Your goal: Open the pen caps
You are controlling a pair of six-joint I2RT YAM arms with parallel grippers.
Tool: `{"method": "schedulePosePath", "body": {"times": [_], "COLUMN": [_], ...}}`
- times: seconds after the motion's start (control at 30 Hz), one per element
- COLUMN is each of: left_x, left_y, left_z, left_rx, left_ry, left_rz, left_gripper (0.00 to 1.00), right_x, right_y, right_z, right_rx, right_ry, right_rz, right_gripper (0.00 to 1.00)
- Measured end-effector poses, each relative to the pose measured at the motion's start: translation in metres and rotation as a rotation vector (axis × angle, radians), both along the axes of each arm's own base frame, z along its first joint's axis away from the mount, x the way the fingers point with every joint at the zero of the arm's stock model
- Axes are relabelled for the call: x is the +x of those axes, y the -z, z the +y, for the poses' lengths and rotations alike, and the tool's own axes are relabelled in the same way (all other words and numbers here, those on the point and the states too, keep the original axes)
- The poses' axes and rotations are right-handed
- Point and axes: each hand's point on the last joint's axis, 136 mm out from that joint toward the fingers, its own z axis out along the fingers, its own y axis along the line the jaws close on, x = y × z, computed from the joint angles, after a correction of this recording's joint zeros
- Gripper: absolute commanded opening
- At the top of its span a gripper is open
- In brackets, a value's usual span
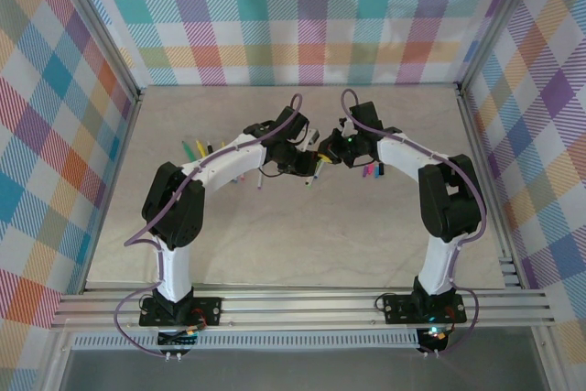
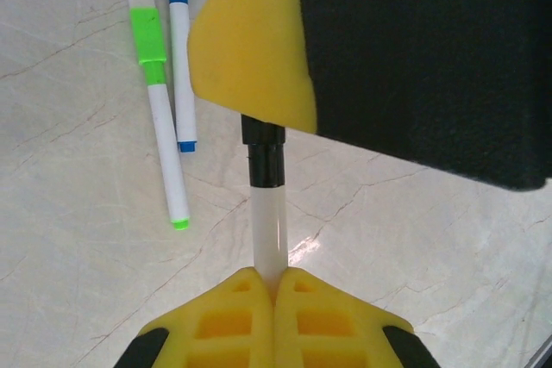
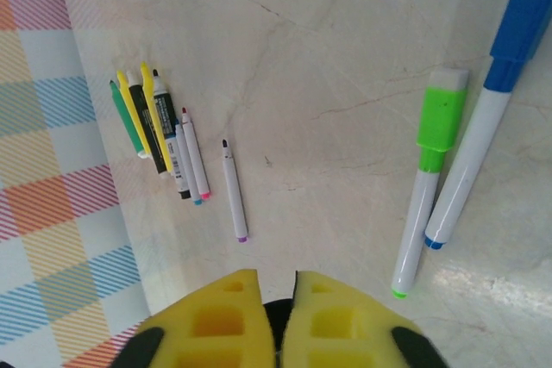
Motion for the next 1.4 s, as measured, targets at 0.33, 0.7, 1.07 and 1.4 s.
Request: {"method": "schedulePosePath", "body": {"times": [0.33, 0.7, 1.07, 1.4], "left_x": [-0.003, -0.007, -0.008, -0.010], "left_y": [0.000, 0.004, 0.006, 0.008], "left_z": [-0.001, -0.007, -0.008, -0.011], "left_rx": [0.006, 0.012, 0.022, 0.014], "left_ry": [0.002, 0.017, 0.016, 0.019], "left_rz": [0.010, 0.010, 0.007, 0.010], "left_gripper": [0.21, 0.22, 0.00, 0.00], "right_x": [-0.007, -0.012, -0.011, -0.016], "right_y": [0.007, 0.002, -0.004, -0.001], "right_z": [0.000, -0.002, -0.002, -0.005], "right_rx": [0.011, 0.015, 0.022, 0.023], "right_ry": [-0.009, -0.009, -0.003, 0.000], "right_rz": [0.020, 0.013, 0.003, -0.001], "right_gripper": [0.00, 0.00, 0.00, 0.23]}}
